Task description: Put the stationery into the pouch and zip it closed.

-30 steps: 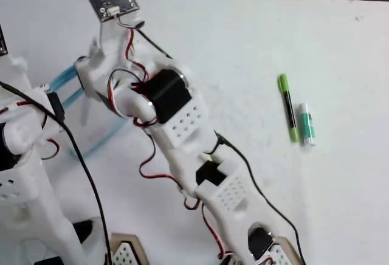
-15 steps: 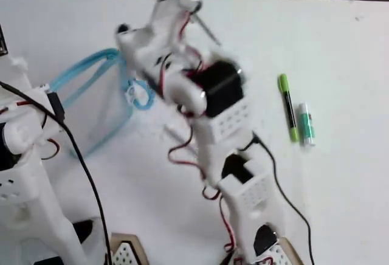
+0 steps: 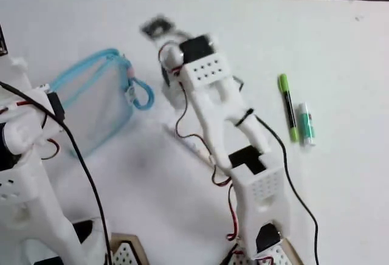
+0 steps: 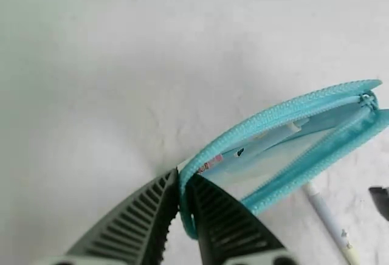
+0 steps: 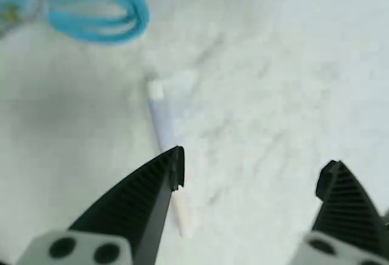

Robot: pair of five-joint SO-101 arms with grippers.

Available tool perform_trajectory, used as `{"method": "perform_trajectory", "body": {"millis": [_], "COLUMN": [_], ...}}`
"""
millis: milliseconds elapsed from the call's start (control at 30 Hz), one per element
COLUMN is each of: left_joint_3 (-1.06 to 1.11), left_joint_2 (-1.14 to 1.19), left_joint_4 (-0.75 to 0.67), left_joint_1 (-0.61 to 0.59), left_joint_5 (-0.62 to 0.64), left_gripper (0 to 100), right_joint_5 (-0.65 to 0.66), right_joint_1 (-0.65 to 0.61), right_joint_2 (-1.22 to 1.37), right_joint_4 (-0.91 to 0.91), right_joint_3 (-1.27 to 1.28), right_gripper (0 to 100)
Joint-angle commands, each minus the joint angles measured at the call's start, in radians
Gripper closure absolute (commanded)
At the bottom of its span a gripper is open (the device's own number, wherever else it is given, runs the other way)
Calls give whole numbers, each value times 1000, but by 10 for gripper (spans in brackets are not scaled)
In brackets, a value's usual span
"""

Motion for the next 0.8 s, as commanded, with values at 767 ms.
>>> {"method": "perform_trajectory", "body": {"millis": [767], "left_joint_3": [-12], "left_joint_2": [-1], "left_joint_4": [-6], "left_joint_1": [-7], "left_joint_5": [3], "left_gripper": [978], "right_joint_5": [28], "right_joint_1": [-47], "right_joint_2": [191], "right_joint_4": [-308], "right_joint_3": [264], "right_gripper": [981]}}
